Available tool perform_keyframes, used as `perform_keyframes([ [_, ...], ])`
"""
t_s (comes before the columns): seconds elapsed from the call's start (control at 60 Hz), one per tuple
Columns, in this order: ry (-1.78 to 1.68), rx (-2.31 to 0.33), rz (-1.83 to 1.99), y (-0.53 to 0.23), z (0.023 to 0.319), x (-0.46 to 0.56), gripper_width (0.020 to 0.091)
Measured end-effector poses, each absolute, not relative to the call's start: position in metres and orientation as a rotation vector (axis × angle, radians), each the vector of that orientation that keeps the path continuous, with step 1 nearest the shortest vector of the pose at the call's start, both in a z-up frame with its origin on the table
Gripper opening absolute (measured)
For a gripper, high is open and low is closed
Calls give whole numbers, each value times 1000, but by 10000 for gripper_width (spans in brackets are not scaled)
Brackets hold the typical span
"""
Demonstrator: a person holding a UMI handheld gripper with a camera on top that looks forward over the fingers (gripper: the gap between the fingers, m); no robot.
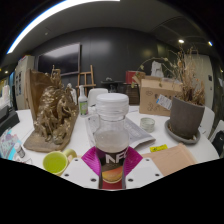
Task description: Pour water
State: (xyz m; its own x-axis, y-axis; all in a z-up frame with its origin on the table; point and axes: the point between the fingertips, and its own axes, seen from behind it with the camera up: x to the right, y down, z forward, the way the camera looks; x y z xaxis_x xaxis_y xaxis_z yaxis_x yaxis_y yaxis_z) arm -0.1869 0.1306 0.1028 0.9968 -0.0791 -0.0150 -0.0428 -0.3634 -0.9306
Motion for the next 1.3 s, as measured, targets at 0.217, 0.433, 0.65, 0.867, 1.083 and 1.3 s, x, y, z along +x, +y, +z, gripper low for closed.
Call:
perform_keyframes([
  [0.217,110,-2006,-32,130,49,-185,255],
  [0.433,102,-1996,-54,126,48,-187,379],
  [0.65,105,-2091,-54,101,50,-192,836],
  [0.867,134,-2122,-65,15,103,-216,858],
  [1.083,108,-2156,-99,-111,147,-261,854],
  [1.3,68,-2151,-133,-193,174,-299,860],
])
